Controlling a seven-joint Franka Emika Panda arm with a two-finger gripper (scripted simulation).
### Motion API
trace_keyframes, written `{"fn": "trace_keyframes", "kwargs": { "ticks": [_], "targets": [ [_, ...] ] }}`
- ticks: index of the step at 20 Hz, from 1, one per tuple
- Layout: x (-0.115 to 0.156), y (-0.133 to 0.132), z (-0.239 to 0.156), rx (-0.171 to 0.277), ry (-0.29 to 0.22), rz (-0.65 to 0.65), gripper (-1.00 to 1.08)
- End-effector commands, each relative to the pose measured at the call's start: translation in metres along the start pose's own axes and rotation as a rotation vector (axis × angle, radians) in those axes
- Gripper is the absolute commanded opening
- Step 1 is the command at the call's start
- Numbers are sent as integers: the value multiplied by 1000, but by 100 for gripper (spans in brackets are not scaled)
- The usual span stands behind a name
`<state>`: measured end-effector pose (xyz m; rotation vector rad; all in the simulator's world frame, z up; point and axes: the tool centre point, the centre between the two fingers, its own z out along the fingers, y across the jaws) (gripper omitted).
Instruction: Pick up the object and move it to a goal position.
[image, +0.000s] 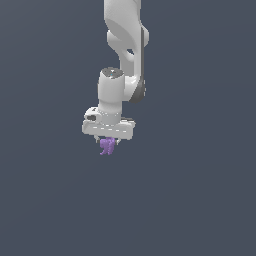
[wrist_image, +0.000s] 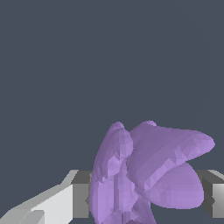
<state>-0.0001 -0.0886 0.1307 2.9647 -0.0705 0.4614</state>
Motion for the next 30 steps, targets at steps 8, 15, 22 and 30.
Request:
{"fn": "trace_keyframes", "kwargs": {
  "ticks": [8,15,22,30],
  "targets": [
    [57,5,-41,-88,164,87,-100],
    [87,9,-70,-143,263,139,-100],
    [112,12,-99,-193,353,187,-100],
    [137,15,-135,-250,454,240,-100]
  ]
}}
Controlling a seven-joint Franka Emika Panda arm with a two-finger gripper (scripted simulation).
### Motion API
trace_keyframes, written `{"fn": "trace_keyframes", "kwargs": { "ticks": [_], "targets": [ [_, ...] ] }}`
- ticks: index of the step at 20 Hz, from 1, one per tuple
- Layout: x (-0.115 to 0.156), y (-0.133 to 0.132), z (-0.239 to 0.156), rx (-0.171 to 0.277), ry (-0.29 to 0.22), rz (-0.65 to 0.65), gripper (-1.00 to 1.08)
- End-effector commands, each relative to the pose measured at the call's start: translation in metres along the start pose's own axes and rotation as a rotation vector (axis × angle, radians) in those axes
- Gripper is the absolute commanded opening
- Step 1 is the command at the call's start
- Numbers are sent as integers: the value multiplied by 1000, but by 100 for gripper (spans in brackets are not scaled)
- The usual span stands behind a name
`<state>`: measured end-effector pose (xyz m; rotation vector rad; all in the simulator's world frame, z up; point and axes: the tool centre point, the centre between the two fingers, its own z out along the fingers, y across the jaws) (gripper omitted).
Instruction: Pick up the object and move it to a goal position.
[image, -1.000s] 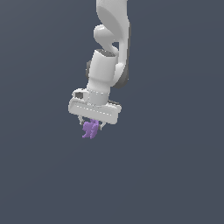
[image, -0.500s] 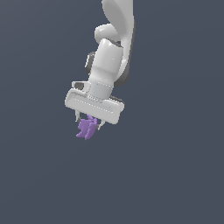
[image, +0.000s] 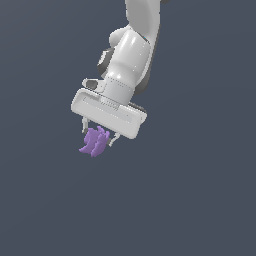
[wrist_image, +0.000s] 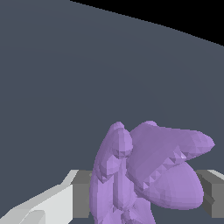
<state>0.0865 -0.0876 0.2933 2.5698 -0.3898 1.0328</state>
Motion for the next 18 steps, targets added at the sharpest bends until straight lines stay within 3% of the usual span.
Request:
{"fn": "trace_keyframes", "kwargs": {
  "ticks": [1,18],
  "targets": [
    [12,1,-8,-18,34,18,-100],
    [100,11,-85,-173,306,161,-100]
  ]
}}
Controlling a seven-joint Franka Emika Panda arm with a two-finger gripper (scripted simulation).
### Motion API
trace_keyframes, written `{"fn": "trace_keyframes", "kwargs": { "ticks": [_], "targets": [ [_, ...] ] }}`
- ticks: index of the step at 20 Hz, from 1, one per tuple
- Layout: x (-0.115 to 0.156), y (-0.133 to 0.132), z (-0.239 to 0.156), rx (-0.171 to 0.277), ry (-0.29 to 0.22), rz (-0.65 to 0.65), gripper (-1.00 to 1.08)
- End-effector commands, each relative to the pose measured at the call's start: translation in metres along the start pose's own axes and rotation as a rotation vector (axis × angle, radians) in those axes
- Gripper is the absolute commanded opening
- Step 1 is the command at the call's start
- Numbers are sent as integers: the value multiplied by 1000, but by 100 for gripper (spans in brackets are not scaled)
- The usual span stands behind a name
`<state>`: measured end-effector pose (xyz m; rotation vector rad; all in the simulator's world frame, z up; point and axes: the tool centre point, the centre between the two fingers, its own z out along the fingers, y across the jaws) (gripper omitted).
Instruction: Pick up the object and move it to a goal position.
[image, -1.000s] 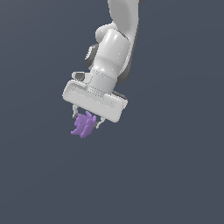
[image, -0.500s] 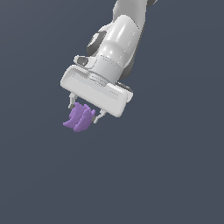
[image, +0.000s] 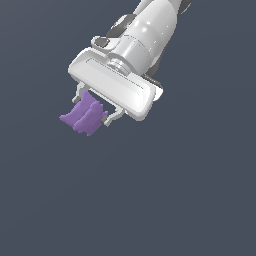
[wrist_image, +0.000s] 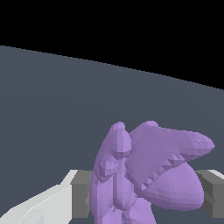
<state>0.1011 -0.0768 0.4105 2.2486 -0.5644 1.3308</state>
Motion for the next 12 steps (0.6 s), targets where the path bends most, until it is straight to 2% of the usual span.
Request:
{"fn": "trace_keyframes", "kwargs": {
  "ticks": [1,7,12],
  "targets": [
    [18,2,-11,-27,48,26,-100],
    [50,6,-35,-88,145,78,-100],
    [68,9,-49,-129,202,110,-100]
  ]
}}
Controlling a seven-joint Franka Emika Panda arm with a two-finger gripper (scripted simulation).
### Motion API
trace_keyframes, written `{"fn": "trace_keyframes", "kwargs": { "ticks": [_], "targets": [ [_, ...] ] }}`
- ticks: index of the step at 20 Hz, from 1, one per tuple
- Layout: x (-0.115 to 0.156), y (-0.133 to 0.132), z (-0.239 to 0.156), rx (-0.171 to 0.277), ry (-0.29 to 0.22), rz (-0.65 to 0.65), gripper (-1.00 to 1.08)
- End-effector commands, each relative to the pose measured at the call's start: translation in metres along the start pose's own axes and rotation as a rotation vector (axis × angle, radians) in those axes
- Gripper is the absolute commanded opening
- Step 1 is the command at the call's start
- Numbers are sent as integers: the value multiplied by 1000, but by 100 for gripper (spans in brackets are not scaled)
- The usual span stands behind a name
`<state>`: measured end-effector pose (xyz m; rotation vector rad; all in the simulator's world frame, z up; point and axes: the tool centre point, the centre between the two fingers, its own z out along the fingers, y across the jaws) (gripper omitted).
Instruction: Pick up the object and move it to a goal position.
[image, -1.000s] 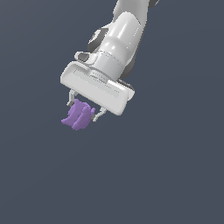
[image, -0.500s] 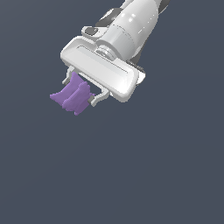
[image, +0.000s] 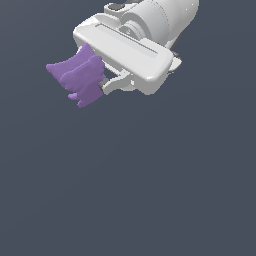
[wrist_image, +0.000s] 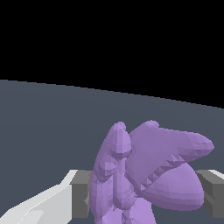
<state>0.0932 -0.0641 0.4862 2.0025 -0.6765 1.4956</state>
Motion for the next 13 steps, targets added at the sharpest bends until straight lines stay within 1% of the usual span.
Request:
{"fn": "trace_keyframes", "kwargs": {
  "ticks": [1,6,13],
  "targets": [
    [9,2,-5,-19,25,15,-100],
    [17,4,-10,-38,49,28,-100],
    [15,4,-7,-37,42,24,-100]
  ]
}}
